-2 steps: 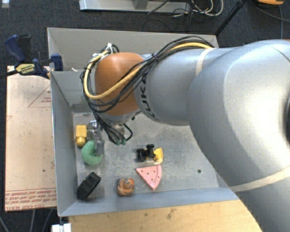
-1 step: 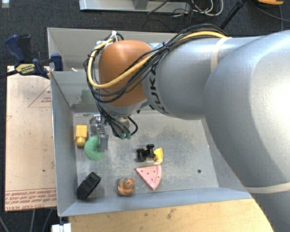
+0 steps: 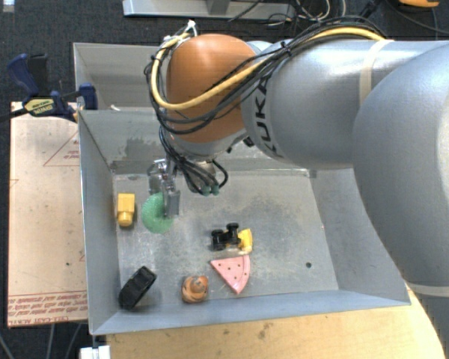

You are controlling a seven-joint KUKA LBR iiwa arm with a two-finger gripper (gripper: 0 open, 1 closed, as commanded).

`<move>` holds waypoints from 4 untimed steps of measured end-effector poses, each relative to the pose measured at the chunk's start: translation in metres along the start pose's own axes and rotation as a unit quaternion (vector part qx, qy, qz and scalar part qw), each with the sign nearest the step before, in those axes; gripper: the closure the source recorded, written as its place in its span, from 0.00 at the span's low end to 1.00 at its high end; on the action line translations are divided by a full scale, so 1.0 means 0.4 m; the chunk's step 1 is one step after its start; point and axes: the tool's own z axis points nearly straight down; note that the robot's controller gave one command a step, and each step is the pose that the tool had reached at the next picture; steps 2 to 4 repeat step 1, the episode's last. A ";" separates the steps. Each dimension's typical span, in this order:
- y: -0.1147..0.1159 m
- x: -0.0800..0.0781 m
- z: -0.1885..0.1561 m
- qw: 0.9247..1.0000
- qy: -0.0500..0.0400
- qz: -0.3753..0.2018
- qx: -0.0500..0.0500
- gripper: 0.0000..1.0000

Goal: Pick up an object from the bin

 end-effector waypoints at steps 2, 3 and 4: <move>-0.020 0.003 -0.112 1.000 0.004 0.010 0.000 1.00; -0.020 0.003 -0.112 1.000 0.004 0.010 0.000 1.00; -0.020 0.003 -0.112 1.000 0.004 0.010 0.000 1.00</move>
Offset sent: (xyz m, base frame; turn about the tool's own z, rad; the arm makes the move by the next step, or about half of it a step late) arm 0.0411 0.0058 0.1013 0.0446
